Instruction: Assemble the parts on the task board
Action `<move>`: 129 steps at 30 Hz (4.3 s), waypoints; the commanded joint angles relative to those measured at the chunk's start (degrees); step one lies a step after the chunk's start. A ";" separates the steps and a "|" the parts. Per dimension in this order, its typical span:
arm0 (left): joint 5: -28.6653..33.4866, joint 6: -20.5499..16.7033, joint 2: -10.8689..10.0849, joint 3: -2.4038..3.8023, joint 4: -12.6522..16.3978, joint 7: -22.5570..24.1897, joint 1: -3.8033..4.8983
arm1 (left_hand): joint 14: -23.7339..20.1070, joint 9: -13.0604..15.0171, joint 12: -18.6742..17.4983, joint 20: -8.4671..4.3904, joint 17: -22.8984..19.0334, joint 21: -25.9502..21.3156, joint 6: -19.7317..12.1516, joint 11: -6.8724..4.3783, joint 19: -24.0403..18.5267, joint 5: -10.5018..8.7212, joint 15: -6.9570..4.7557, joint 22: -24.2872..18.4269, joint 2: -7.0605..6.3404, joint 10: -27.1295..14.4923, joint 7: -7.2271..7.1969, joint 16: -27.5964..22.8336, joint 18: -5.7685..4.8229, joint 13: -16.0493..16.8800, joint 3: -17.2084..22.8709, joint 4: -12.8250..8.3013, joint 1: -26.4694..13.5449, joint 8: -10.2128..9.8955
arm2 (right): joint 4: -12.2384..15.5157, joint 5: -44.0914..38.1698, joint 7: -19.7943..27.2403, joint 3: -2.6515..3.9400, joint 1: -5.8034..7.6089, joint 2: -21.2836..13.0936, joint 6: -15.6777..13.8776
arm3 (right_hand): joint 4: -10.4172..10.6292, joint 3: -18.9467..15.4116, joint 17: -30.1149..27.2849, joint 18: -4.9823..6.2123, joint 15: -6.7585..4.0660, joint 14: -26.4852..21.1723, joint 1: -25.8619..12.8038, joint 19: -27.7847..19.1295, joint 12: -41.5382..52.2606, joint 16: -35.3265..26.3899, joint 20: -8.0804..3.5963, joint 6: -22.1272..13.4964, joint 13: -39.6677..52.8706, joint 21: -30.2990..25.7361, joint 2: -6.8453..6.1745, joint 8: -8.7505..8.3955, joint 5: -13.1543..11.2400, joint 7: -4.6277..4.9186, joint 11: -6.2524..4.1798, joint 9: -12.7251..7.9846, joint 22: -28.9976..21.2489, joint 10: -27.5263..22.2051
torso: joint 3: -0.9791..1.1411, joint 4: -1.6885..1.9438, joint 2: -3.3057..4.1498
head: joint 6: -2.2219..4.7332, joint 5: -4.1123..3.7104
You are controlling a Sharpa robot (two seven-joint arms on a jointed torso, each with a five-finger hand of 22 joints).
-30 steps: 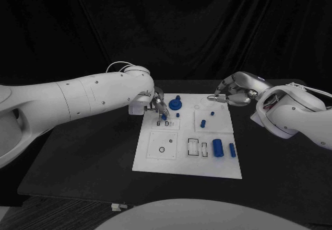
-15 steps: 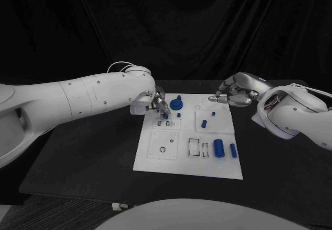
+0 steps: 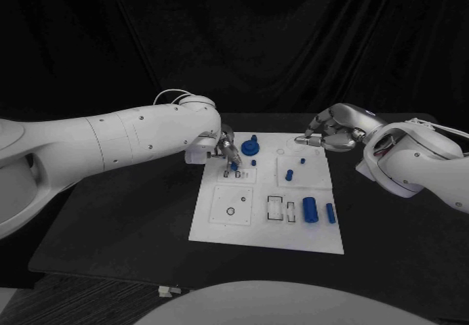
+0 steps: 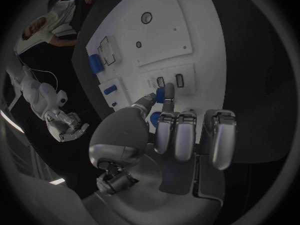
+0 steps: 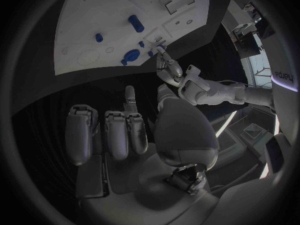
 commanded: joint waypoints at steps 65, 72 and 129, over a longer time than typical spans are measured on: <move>4.84 -0.76 -0.63 0.03 0.00 -1.16 -1.44 | 6.35 1.74 1.24 -0.63 15.28 -0.75 1.39 -0.85 3.89 0.61 -1.06 12.22 -0.68 6.29 -0.66 0.76 0.83 15.01 5.36 -0.01 -2.18 -0.98 | -0.54 -0.06 -1.41 0.05 -0.43 0.22 1.19 | 0.08 1.61 12.76 1.09 0.32 5.50 0.43 1.61 0.95 -0.60 0.37 -0.80 15.34 -1.50 0.99 1.05 0.63 0.05 0.44 0.83 12.70 5.08 | -0.05 -0.02 0.01 | -0.01 0.24; 4.85 -0.64 -0.34 0.03 -0.33 -0.83 -1.47 | 6.35 1.75 1.24 -0.64 15.28 -0.82 1.39 -0.85 3.81 0.60 -1.06 12.12 -0.69 6.29 -0.67 0.76 0.85 15.01 5.39 0.00 -2.20 -0.99 | -0.56 -0.06 -1.49 0.05 -0.47 0.22 1.36 | 0.08 1.61 12.76 1.09 0.32 5.50 0.43 1.61 0.95 -0.60 0.37 -0.80 15.34 -1.50 0.99 1.05 0.63 0.05 0.44 0.83 12.70 5.08 | -0.04 -0.02 0.01 | -0.01 0.13; 4.84 1.11 1.10 0.03 -2.02 -0.61 -1.95 | 6.35 2.73 1.24 -0.23 15.28 -2.02 1.03 -0.21 2.89 -13.60 -0.57 11.02 -3.04 6.29 0.05 0.76 1.22 15.01 2.20 4.52 -6.01 -3.12 | -0.58 -0.06 -1.84 0.05 -0.88 0.15 2.32 | 0.07 1.56 12.51 1.15 0.35 5.45 0.87 1.51 0.95 -0.75 0.39 -0.89 15.34 -1.75 1.09 1.13 0.64 0.09 0.47 0.88 12.61 5.08 | -0.04 -0.01 0.02 | -0.01 0.31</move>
